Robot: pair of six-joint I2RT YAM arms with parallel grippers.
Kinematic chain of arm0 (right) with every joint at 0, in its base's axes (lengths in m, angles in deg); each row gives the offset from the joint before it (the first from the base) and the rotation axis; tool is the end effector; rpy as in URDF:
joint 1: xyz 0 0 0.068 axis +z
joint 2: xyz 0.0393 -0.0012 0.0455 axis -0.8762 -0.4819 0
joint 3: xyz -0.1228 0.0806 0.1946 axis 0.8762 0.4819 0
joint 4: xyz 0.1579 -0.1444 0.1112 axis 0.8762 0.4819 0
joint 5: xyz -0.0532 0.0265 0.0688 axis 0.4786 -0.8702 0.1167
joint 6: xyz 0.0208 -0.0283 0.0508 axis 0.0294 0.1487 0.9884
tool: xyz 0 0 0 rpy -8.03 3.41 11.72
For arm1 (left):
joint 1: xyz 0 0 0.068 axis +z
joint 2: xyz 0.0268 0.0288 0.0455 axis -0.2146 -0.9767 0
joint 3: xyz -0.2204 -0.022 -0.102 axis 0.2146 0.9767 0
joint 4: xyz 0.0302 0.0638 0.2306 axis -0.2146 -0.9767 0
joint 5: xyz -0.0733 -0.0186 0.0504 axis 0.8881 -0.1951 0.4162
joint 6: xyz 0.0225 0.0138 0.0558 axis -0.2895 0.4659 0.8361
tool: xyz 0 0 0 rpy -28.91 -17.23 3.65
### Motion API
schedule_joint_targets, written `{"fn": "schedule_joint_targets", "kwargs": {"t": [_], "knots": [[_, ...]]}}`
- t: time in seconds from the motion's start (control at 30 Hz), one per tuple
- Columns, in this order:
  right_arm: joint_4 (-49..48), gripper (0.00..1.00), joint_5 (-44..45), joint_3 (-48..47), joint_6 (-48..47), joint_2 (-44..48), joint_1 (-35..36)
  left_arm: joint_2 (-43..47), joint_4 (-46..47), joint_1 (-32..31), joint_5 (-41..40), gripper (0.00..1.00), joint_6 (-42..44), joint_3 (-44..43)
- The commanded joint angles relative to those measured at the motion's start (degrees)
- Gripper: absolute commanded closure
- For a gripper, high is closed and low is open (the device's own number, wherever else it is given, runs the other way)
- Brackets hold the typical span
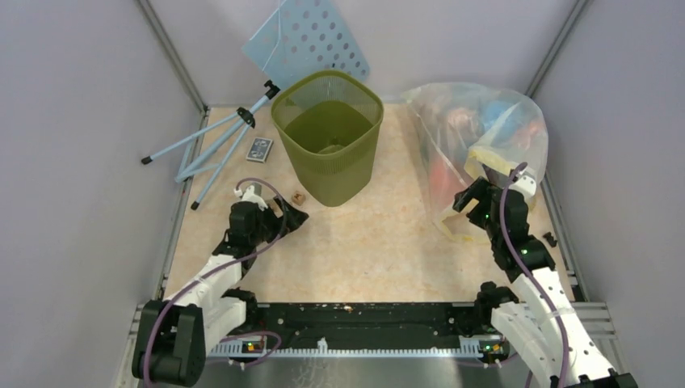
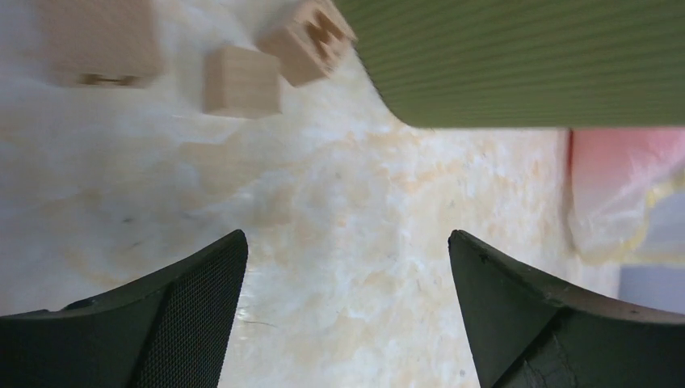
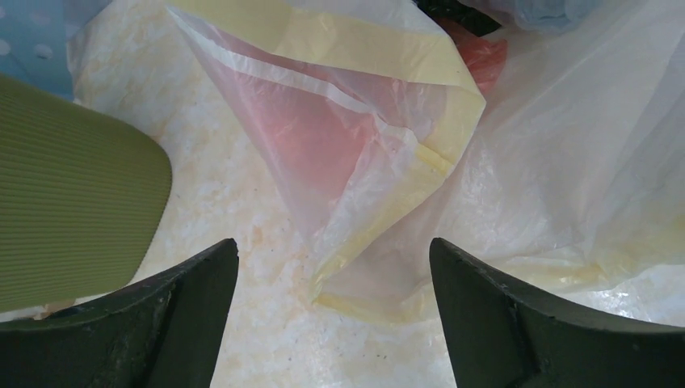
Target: Put the trash bags into the trash bin
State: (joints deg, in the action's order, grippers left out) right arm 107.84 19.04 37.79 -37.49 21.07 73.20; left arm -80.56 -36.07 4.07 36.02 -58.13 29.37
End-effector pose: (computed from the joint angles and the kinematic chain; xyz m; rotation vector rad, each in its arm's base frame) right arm 0.1592 0.0229 0.2408 0.5680 1.9741 0.2815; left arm 0.1945 -0.0389 0.1488 -0.4919 2.1409 -0.7422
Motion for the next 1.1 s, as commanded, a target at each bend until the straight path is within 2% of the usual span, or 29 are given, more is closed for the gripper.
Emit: {"fn": "schedule_joint_targets", "kwargs": {"t": [0.0,0.07,0.17,0.37,0.53,0.63,0.9,0.97,1.07], "knots": [[-4.44,0.19,5.42,-0.19,0.20,-2.84,0.30,-2.80,15.78,-0.35,17.93,0.01,3.20,2.21],[-3.46,0.34,8.00,-0.30,2.61,-4.44,0.34,-3.48,20.16,-1.31,22.98,0.01,3.63,3.41],[-3.28,0.37,9.73,0.56,5.54,-5.81,0.09,-2.71,20.49,-4.44,22.77,0.01,6.04,4.05],[-9.11,0.29,5.22,4.71,8.14,-6.99,-4.90,-0.36,16.52,-13.25,16.82,0.01,12.69,1.98],[-16.71,0.19,2.14,7.38,1.83,-7.32,-7.22,-1.63,16.84,-16.68,17.57,0.01,14.57,0.76],[-17.36,0.13,4.44,7.48,-0.75,-8.24,-7.61,-0.94,16.33,-17.56,17.22,0.01,14.48,0.62],[-21.09,0.13,3.21,6.59,-3.12,-16.18,-11.69,0.07,17.86,-22.00,19.35,0.01,15.78,1.29],[-23.78,0.18,-1.66,6.38,-4.15,-18.86,-14.68,-1.95,17.53,-25.49,19.11,0.01,16.28,-0.12],[-27.01,0.34,-8.09,5.00,-6.75,-22.76,-16.05,-3.40,13.02,-32.62,13.58,0.01,20.12,-3.31]]}}
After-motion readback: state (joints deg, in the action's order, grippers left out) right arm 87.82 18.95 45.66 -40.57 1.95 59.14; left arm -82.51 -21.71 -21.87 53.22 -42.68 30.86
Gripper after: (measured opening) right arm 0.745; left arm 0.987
